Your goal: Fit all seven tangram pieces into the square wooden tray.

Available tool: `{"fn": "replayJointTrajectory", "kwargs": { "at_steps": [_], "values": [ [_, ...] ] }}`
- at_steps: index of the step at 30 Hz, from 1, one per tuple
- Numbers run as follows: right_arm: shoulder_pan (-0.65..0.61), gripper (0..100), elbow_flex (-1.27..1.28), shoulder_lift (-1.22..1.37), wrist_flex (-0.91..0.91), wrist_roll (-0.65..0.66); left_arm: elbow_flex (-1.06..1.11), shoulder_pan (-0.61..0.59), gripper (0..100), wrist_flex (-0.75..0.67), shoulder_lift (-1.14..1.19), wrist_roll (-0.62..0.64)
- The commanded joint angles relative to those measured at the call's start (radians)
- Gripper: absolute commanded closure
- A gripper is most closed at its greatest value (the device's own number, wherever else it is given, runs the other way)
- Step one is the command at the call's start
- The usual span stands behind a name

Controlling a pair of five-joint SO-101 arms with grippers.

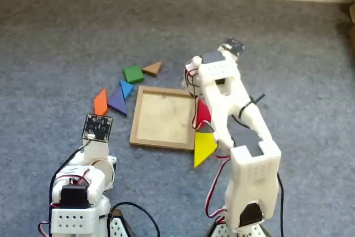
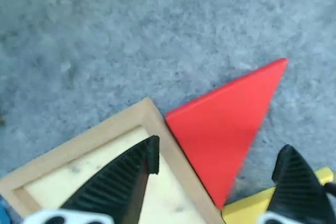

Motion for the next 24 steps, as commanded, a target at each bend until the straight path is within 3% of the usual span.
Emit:
{"fn": "replayJointTrajectory", "kwargs": {
  "at_steps": [1, 13, 24],
  "values": [
    [0.028, 66.3, -0.074, 0.01, -0.051, -0.011, 0.021, -0.01, 99, 0.003, 0.002, 0.003],
    [0.059, 66.3, -0.073, 0.101, -0.054, -0.003, 0.021, -0.01, 99, 0.003, 0.002, 0.003],
    [0.065, 66.3, -0.073, 0.107, 0.102, -0.003, 0.021, -0.01, 99, 0.003, 0.002, 0.003]
  ]
}}
